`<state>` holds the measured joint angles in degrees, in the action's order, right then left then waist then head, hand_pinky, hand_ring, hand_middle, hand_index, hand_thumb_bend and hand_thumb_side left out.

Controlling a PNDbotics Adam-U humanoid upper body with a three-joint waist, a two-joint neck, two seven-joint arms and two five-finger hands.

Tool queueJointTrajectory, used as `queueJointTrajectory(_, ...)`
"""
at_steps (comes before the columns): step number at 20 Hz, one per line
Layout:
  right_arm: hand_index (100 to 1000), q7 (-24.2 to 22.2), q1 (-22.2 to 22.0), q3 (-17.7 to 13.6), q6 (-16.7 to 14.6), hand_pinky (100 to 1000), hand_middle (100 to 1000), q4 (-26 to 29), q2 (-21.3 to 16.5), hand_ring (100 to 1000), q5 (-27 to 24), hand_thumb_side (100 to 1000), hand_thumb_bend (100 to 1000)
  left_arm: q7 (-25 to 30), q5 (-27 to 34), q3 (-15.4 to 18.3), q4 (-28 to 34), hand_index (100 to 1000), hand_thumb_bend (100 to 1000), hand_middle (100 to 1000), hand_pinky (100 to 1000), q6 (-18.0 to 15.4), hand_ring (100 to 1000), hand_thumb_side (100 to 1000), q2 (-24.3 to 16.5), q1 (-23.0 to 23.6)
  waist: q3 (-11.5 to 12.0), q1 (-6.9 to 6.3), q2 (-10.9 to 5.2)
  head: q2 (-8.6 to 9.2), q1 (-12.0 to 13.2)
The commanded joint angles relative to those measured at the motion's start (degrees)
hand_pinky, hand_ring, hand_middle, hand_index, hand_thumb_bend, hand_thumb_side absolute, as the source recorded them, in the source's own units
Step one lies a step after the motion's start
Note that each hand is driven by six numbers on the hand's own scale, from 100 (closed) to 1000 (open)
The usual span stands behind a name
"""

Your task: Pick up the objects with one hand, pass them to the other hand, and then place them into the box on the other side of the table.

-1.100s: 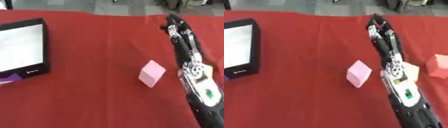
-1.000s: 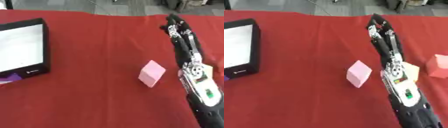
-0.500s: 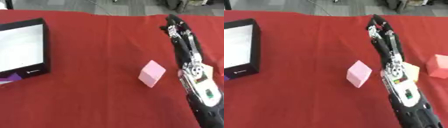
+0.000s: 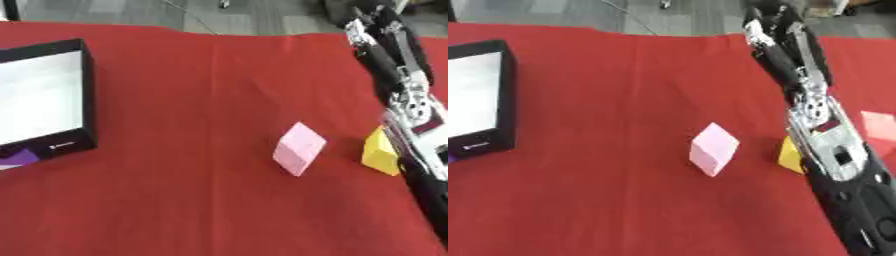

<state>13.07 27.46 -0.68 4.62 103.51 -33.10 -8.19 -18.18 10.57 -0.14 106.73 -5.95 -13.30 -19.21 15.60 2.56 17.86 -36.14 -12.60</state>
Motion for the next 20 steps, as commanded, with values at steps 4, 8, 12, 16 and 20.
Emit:
queueJointTrajectory(4, 891, -2.0, 1.7, -0.8, 5.2, 918, 870, -2.1, -9.9, 794, -1.1, 534, 100, -0.2, -0.5, 0.6, 0.5, 824, 354, 815, 817, 0.0, 665, 785, -2.0, -0.1, -0.3, 0.27, -2.05, -1.11, -2.9)
queueJointTrajectory(8, 897, -3.8, 0.5, -0.8, 10.0, 916, 876, -4.3, -14.5, 804, -1.9, 546, 100, -0.3, -0.6, 0.8, 0.4, 824, 353, 815, 817, 0.0, 664, 786, -2.5, 0.1, -0.6, 0.64, -2.4, -2.44, -4.1)
queueJointTrajectory(12, 905, -6.4, -1.2, -0.5, 14.5, 913, 883, -4.9, -19.3, 818, -1.5, 540, 103, -0.4, -0.8, 0.9, 0.3, 824, 352, 815, 817, 0.0, 664, 786, -3.2, 0.5, -1.1, 1.03, -2.81, -3.08, -4.1)
queueJointTrajectory(16, 916, -8.8, -3.2, -0.3, 17.5, 912, 894, -5.7, -24.1, 832, -2.4, 540, 160, -0.5, -1.0, 1.0, 0.2, 824, 349, 815, 818, 0.1, 663, 788, -3.8, 0.9, -1.7, 1.46, -3.16, -3.02, -3.5)
queueJointTrajectory(20, 892, -9.7, -5.2, -0.7, 19.8, 906, 833, -6.6, -27.5, 823, -2.9, 496, 230, -0.6, -1.2, 1.1, 0.1, 824, 348, 815, 818, 0.2, 663, 790, -4.3, 1.2, -2.1, 1.82, -3.34, -2.73, -2.9)
